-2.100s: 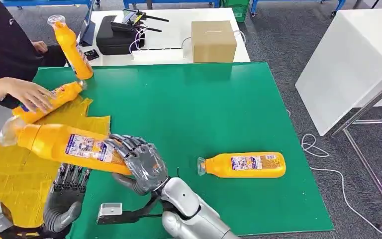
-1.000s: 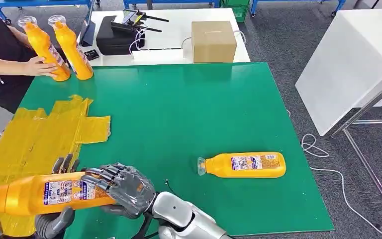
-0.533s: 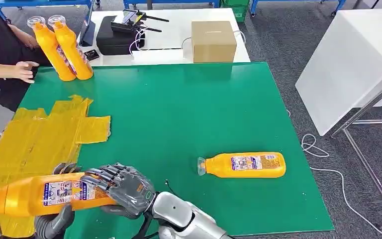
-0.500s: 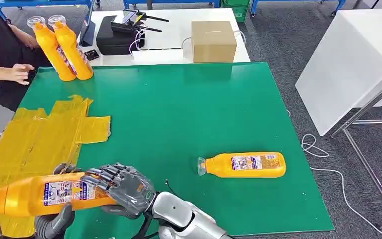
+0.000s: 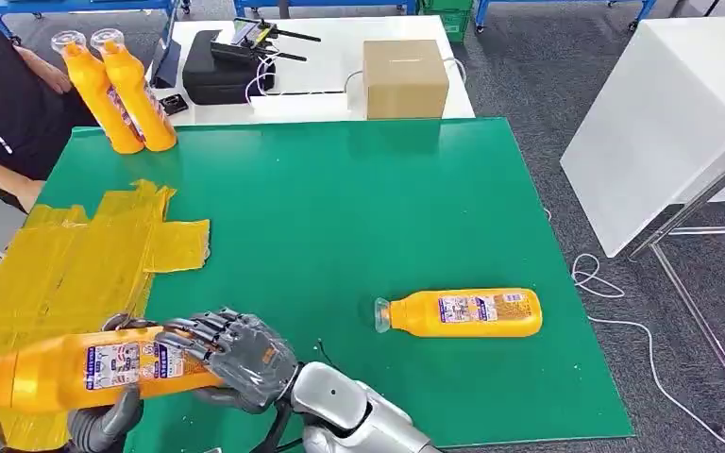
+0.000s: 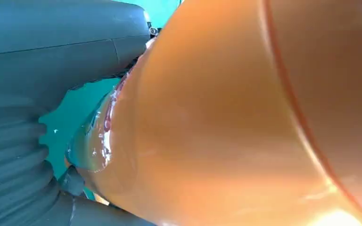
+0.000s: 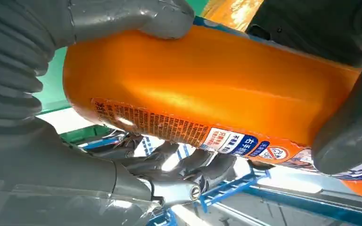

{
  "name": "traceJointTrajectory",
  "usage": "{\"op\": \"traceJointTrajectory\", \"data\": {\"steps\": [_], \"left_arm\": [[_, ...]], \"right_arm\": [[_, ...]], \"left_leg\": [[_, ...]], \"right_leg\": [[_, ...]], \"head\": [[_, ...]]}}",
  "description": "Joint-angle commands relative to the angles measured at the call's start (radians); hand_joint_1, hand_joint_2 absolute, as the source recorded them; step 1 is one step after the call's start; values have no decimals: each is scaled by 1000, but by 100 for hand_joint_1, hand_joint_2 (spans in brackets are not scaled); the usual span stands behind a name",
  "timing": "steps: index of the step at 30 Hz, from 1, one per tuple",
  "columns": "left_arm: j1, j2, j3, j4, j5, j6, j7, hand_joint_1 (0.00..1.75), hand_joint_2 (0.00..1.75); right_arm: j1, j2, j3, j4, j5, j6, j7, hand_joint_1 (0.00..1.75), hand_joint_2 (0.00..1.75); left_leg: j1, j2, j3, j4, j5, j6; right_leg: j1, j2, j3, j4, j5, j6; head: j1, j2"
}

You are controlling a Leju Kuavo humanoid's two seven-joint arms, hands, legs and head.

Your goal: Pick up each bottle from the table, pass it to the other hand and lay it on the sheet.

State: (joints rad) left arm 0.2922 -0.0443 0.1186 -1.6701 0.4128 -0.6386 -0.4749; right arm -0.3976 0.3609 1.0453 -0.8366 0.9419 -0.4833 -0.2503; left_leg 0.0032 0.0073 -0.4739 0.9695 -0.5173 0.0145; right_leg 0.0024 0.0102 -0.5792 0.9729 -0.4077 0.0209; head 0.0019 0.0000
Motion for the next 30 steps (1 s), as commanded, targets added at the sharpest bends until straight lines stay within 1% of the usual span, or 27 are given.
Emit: {"op": "traceJointTrajectory", "data": {"steps": [1,2,3,5,6,7,10,11,12,13,14,15,17,18,19,20,21,22,23,24,25,27,30], "left_arm": [[-84,-61,67,-97,-373,249,-104,175,175],[-107,-68,60,-108,-513,367,-103,175,175],[-119,-66,58,-119,-587,450,-109,175,175],[-129,-62,47,-139,-836,689,-103,175,175],[-121,-54,46,-147,-905,757,-91,175,175],[-111,-44,43,-153,-905,762,-90,175,175],[-104,-44,48,-150,-901,768,-91,175,175],[-104,-45,47,-149,-901,768,-92,175,175],[-102,-47,53,-144,-1007,866,-77,175,175],[-90,-45,63,-142,-1109,959,-50,175,175],[-79,-44,74,-141,-1151,1005,-43,175,175],[-72,-40,83,-133,-1185,1036,-39,175,175],[-61,-41,119,-108,-1354,1158,-16,175,175],[-55,-42,130,-93,-1450,1207,13,175,175],[-48,-37,135,-70,-1535,1234,53,175,175],[-46,-28,143,-43,-1610,1241,95,175,175],[-49,-8,141,-1,-1697,1235,158,175,175],[-54,8,139,35,-1743,1230,194,175,175],[-59,12,136,48,-1743,1233,195,175,175],[-72,27,149,100,-1847,1192,271,175,175],[-91,51,146,156,-1889,1165,323,175,175],[-125,81,142,243,-1928,1138,372,175,175],[-132,87,141,258,-1928,1141,372,175,175]], "right_arm": [[89,-59,-183,-81,61,-42,158,0,0],[89,-83,-235,-133,66,-33,198,0,0],[91,-101,-275,-173,57,-15,206,0,0],[99,-151,-347,-276,16,45,193,0,0],[110,-172,-373,-330,2,67,185,0,0],[119,-188,-386,-370,-5,94,181,0,0],[132,-182,-389,-380,1,105,181,0,0],[133,-181,-386,-378,3,106,181,0,0],[135,-187,-389,-389,5,93,183,0,0],[141,-212,-389,-443,3,95,186,0,0],[146,-234,-394,-487,-10,105,187,0,0],[153,-257,-404,-529,-21,119,195,0,0],[148,-304,-430,-587,-56,158,203,0,0],[146,-325,-445,-606,-76,171,201,0,0],[145,-354,-462,-624,-101,193,197,0,0],[146,-377,-474,-638,-120,209,189,0,0],[152,-404,-486,-657,-123,222,185,0,0],[156,-424,-492,-669,-120,235,188,0,0],[159,-430,-494,-672,-121,234,188,0,0],[158,-459,-487,-679,-105,266,202,0,0],[158,-479,-488,-680,-109,286,210,0,175],[143,-509,-477,-661,-107,325,224,0,175],[141,-512,-477,-656,-107,325,224,0,175]], "left_leg": [[1,-5,1,-1,0,0],[2,-7,1,-1,0,0],[1,-8,0,0,1,0],[1,-9,-1,1,1,0],[1,-8,-2,1,1,1],[1,-9,-2,1,1,1],[1,-5,0,0,0,0],[1,-6,1,0,0,0],[0,-6,0,0,0,0],[1,-7,2,-1,-1,0],[1,-7,3,-1,-1,0],[0,-5,0,0,0,0],[0,-5,0,0,0,0],[0,-6,2,-1,-1,0],[0,-5,0,-1,0,0],[0,-6,3,-1,0,1],[0,-5,2,-2,0,1],[-1,-6,2,-2,0,1],[-1,-6,3,-2,0,1],[-1,-6,2,-2,1,1],[-1,-8,4,-4,1,0],[-1,-6,4,-4,1,0],[-1,-6,4,-3,1,0]], "right_leg": [[1,-6,3,-2,-1,1],[2,-8,4,-2,-1,1],[1,-8,3,-2,-1,1],[1,-8,3,-2,0,1],[0,-7,2,-1,0,1],[1,-8,2,-1,0,2],[-1,-4,2,-1,0,1],[-1,-5,3,-1,0,1],[-1,-5,2,-1,0,1],[0,-5,5,-2,-1,1],[0,-5,5,-2,-1,1],[-1,-3,2,-1,0,1],[-1,-3,2,-1,0,1],[-1,-4,4,-2,-1,1],[-1,-3,3,-2,0,1],[-1,-4,5,-3,0,2],[-1,-4,4,-3,0,1],[-2,-4,4,-2,0,1],[-2,-5,5,-3,0,1],[-2,-4,4,-3,0,1],[-2,-6,7,-5,0,1],[-3,-5,6,-4,0,1],[-2,-5,5,-4,0,1]], "head": [[0,0],[0,0],[0,0],[0,0],[0,0],[0,0],[0,0],[0,0],[0,0],[0,0],[0,0],[0,0],[0,0],[0,0],[-1,0],[-1,0],[0,0],[0,0],[-1,0],[0,0],[0,0],[0,0],[0,0]]}}
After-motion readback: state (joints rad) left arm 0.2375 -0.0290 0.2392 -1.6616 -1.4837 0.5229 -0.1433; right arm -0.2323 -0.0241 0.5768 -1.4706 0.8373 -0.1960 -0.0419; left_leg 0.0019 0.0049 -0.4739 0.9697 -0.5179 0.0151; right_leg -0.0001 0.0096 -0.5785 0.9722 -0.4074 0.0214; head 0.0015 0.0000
